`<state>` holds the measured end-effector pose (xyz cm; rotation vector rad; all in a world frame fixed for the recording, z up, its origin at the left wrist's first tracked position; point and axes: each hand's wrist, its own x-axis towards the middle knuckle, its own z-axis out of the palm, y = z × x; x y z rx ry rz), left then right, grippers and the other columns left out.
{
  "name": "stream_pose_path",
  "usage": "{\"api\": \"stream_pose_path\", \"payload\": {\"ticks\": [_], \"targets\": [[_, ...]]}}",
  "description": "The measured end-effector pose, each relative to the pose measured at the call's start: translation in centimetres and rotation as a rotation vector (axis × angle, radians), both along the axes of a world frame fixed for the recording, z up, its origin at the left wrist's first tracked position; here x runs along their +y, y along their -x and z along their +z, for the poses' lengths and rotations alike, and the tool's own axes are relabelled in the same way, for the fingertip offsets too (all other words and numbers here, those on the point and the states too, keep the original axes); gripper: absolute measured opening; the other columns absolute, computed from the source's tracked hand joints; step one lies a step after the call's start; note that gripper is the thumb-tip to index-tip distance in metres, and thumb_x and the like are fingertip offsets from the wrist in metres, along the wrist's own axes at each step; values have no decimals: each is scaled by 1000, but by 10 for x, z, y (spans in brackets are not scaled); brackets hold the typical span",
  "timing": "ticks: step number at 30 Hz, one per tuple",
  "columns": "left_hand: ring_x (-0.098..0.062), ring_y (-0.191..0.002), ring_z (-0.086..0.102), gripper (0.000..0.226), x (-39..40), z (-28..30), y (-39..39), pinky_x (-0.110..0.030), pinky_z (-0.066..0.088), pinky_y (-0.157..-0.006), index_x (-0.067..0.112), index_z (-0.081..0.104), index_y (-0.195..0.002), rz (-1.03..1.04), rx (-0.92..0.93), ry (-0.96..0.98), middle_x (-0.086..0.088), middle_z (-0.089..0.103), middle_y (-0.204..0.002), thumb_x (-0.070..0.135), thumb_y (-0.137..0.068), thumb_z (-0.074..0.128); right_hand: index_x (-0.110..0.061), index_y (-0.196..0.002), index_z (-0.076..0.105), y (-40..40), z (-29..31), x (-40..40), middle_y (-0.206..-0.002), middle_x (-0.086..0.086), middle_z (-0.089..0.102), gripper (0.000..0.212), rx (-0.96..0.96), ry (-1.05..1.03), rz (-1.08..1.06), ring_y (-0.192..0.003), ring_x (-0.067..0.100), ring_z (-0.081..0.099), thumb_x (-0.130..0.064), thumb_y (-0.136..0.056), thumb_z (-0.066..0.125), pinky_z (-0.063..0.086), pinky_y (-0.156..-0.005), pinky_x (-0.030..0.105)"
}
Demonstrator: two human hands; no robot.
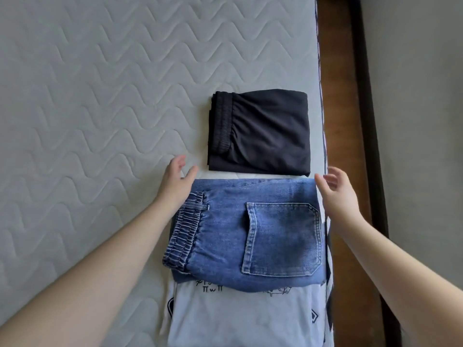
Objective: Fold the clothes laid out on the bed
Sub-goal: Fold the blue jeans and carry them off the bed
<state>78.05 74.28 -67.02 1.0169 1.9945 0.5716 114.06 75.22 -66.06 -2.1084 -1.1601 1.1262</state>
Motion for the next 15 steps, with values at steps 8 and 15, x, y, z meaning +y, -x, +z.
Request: {"api": "stream_pose_path", "payload": {"ticks": [8, 15], "targets": [[-23, -122, 54, 93, 131, 0, -35, -35, 42, -101, 7, 42, -141, 254, -365, 286, -6, 54, -136, 68, -75, 68, -20, -138, 48, 32, -19, 95, -130, 0, 59, 47, 21, 141, 48, -110, 22, 58, -34, -94, 53, 48, -92, 35], [-24, -110, 63, 67, 151, -5, -52, -38, 53, -87, 7, 58, -130, 134, -457, 397, -9, 64, -126, 48, -79, 76, -12, -124, 54, 35, -38, 131, -117, 7, 62, 47, -4, 209, 35, -104, 26, 60, -35, -85, 66, 51, -93, 38]]}}
